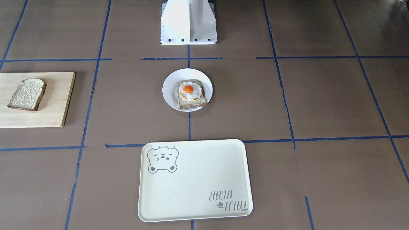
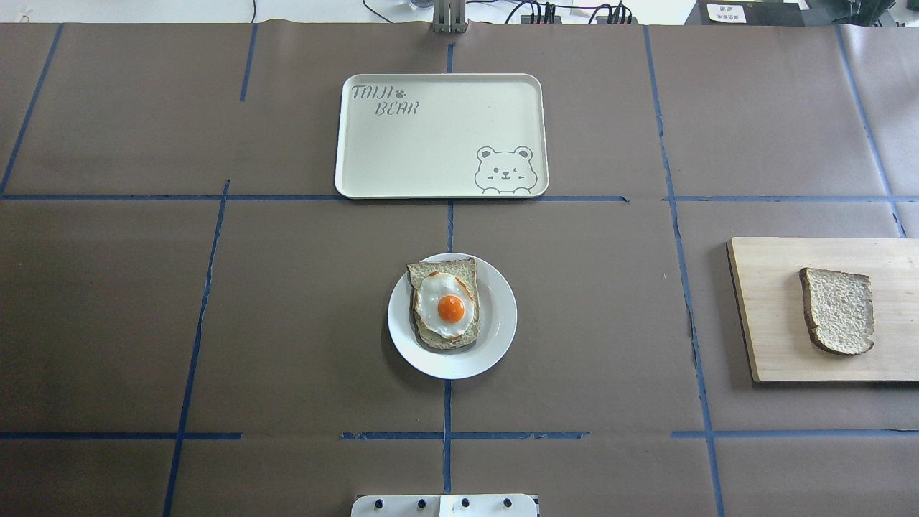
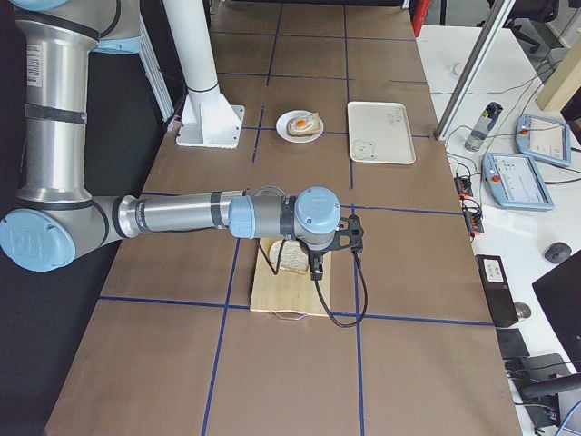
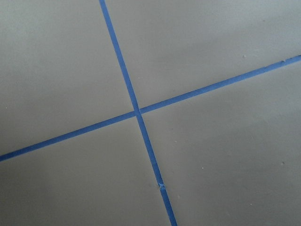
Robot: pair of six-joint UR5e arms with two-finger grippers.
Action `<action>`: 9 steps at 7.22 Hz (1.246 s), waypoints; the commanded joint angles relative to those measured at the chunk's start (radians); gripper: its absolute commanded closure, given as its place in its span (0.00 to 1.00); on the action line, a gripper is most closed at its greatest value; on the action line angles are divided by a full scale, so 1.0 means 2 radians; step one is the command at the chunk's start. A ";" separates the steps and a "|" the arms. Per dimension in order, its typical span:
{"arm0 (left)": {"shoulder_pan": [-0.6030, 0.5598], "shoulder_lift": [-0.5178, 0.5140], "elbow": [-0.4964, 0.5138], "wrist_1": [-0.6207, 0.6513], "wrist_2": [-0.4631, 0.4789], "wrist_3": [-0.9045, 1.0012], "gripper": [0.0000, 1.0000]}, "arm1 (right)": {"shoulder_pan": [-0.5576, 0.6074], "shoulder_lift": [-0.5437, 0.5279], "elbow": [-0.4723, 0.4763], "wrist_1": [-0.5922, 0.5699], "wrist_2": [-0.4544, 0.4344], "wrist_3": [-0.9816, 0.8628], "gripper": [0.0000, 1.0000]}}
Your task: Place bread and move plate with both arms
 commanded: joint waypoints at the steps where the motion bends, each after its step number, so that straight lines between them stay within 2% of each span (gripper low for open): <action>1: 0.000 0.000 -0.001 -0.005 -0.001 0.000 0.00 | -0.052 -0.034 0.001 0.165 0.002 0.151 0.04; 3: 0.000 0.000 -0.002 -0.006 -0.001 0.001 0.00 | -0.123 -0.062 -0.022 0.362 -0.056 0.341 0.04; 4: 0.000 0.000 -0.003 -0.008 0.000 0.000 0.00 | -0.133 -0.074 -0.073 0.459 -0.059 0.385 0.03; 5: 0.000 0.000 -0.003 -0.011 0.000 0.000 0.00 | -0.140 -0.080 -0.111 0.533 -0.061 0.448 0.04; 6: 0.000 0.000 -0.005 -0.011 0.000 0.000 0.00 | -0.162 -0.084 -0.118 0.566 -0.069 0.497 0.07; 8: 0.000 0.000 -0.008 -0.011 0.000 0.000 0.00 | -0.222 -0.101 -0.119 0.622 -0.123 0.568 0.09; 9: 0.000 0.000 -0.009 -0.011 0.000 0.000 0.00 | -0.248 -0.107 -0.119 0.626 -0.149 0.574 0.13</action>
